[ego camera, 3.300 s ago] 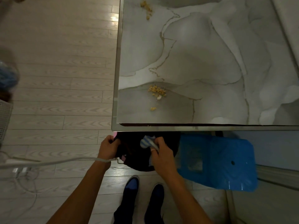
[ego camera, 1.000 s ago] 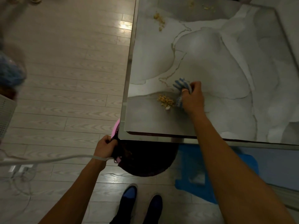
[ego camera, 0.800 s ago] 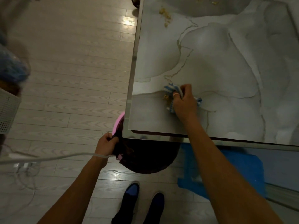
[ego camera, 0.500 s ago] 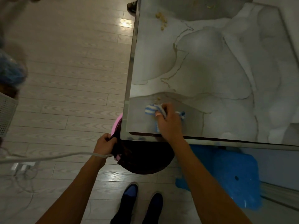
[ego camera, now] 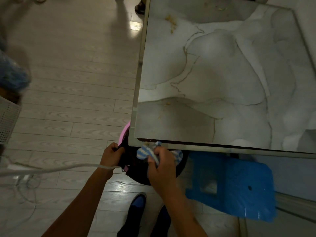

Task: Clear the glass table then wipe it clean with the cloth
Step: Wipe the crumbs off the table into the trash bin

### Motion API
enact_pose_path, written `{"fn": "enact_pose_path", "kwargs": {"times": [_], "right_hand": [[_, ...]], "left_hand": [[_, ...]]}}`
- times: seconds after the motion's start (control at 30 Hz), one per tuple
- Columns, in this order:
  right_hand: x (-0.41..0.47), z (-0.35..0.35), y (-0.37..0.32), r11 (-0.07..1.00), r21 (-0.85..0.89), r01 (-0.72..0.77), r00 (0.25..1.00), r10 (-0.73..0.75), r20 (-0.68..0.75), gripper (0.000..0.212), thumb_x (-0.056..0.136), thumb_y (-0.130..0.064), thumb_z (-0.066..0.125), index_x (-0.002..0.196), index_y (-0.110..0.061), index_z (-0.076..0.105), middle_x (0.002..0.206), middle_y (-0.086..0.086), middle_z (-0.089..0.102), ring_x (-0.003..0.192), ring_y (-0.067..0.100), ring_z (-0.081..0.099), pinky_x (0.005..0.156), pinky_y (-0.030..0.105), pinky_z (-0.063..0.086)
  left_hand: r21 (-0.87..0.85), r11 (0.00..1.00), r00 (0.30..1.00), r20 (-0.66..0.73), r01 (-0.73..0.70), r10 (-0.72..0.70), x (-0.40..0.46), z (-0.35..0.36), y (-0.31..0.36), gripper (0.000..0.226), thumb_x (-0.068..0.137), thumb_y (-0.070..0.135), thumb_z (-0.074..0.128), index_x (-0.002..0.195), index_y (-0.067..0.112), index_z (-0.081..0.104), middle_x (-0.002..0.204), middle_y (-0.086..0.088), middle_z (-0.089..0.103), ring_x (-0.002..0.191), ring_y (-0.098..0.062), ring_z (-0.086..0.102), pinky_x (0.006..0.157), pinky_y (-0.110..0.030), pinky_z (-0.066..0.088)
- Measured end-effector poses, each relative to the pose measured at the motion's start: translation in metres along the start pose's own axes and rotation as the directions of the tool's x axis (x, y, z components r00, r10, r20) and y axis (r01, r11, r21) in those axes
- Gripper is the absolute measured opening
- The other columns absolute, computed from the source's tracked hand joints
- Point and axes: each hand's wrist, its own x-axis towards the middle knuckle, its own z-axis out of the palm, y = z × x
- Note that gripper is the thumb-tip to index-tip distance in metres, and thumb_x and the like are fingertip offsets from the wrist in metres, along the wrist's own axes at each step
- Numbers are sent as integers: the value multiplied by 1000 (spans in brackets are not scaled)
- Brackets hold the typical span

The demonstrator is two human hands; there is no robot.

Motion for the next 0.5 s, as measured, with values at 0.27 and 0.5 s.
{"fn": "enact_pose_path", "kwargs": {"times": [0.27, 0.5], "right_hand": [[-28, 10, 22, 966, 52, -255, 967, 252, 42, 15, 94, -18, 51, 90, -31, 47, 79, -6, 54, 70, -4, 51, 63, 7, 38], [-3, -50, -13, 969, 38, -242, 963, 236, 130, 21, 94, -17, 58, 88, -34, 48, 75, -8, 59, 66, 9, 61, 51, 26, 52]], "left_hand": [[-9, 1000, 1000, 6, -8, 8, -3, 2, -2, 15, 78, 19, 64, 73, 16, 51, 74, -11, 55, 72, -21, 53, 69, -42, 46], [8, 1000, 1000, 13, -15, 15, 0, -6, -4, 8, 86, 8, 59, 81, 10, 54, 82, -16, 58, 79, -24, 56, 81, -55, 54]]}}
